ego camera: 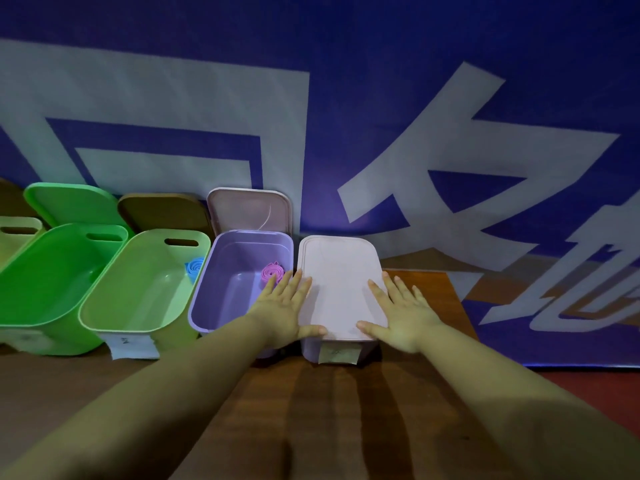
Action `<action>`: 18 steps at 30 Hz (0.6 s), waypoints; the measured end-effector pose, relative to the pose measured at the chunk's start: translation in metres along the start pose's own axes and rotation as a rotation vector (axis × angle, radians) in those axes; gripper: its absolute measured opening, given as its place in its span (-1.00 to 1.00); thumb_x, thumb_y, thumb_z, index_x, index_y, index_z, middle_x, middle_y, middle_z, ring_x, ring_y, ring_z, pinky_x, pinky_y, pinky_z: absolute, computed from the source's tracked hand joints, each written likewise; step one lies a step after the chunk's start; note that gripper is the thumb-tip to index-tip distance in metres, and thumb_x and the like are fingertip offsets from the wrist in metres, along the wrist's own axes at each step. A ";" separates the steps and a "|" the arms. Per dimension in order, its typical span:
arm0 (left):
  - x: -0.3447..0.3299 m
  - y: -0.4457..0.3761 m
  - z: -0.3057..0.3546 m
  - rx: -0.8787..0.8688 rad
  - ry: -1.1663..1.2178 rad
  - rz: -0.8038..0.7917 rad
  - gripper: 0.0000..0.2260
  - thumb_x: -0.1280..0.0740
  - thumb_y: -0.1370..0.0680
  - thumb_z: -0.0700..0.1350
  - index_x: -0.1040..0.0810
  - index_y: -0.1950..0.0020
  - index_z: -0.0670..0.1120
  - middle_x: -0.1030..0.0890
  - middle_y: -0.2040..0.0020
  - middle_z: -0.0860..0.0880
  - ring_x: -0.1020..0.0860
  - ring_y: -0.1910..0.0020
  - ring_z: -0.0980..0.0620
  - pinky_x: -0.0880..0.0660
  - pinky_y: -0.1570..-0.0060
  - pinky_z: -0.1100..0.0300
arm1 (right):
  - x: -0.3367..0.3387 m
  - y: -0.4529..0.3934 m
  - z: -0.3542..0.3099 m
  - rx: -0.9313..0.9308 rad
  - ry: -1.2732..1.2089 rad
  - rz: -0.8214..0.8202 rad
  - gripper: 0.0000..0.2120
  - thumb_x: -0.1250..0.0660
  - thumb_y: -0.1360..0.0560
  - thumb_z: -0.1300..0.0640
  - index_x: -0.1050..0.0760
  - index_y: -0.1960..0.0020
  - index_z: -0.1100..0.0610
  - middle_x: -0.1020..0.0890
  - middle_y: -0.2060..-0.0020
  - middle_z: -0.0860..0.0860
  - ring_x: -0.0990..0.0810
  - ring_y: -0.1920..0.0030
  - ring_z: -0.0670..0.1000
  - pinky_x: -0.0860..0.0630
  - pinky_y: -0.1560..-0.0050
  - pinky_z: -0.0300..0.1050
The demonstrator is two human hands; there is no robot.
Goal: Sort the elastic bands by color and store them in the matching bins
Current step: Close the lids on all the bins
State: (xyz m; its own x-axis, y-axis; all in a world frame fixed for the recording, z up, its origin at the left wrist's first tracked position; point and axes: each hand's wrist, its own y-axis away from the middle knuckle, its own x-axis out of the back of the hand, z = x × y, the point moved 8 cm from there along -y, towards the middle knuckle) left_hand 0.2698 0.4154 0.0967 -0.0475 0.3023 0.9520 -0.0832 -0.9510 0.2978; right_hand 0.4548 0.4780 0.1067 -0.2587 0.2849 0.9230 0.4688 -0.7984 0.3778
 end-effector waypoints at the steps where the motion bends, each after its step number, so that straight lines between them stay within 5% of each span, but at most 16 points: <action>1: 0.004 0.005 -0.004 0.001 0.025 0.035 0.29 0.55 0.08 0.59 0.27 -0.53 -0.09 0.26 -0.54 -0.10 0.28 -0.52 -0.08 0.32 -0.44 -0.02 | 0.007 0.001 -0.006 0.012 -0.022 0.026 -0.17 0.09 -0.46 -0.45 0.36 -0.52 -0.08 0.31 -0.52 0.03 0.27 -0.53 0.11 0.22 -0.51 0.12; 12: 0.080 0.033 -0.141 0.202 0.102 0.252 0.31 0.53 0.07 0.60 0.15 -0.56 -0.08 0.16 -0.56 -0.14 0.14 -0.54 -0.08 0.17 -0.47 0.06 | 0.114 -0.056 -0.115 0.154 -0.382 0.251 -0.22 -0.07 -0.51 -0.34 0.15 -0.56 -0.03 0.09 -0.56 0.02 0.09 -0.55 0.03 0.05 -0.51 0.01; 15: 0.103 0.023 -0.178 0.207 0.049 0.290 -0.01 0.23 -0.32 0.55 0.15 -0.55 -0.08 0.10 -0.57 -0.13 0.10 -0.54 -0.07 0.13 -0.47 0.05 | 0.139 -0.086 -0.133 0.129 -0.428 0.289 -0.25 -0.10 -0.52 -0.31 0.11 -0.55 -0.02 0.02 -0.55 0.03 0.02 -0.54 0.03 0.01 -0.51 0.02; 18: 0.129 0.002 -0.201 0.131 -0.070 0.396 -0.32 -0.11 -0.57 0.23 0.03 -0.55 -0.09 -0.10 -0.54 -0.12 -0.09 -0.51 -0.07 0.04 -0.46 0.06 | 0.158 -0.111 -0.144 0.085 -0.512 0.364 -0.29 -0.15 -0.54 -0.24 0.01 -0.55 0.03 -0.14 -0.53 0.03 -0.13 -0.51 0.04 -0.16 -0.46 -0.01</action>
State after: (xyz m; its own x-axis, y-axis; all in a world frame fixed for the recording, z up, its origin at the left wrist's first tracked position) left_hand 0.0630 0.4654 0.2065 0.0173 -0.0890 0.9959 0.0556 -0.9944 -0.0898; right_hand 0.2406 0.5354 0.1999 0.3567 0.2375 0.9035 0.5212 -0.8532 0.0185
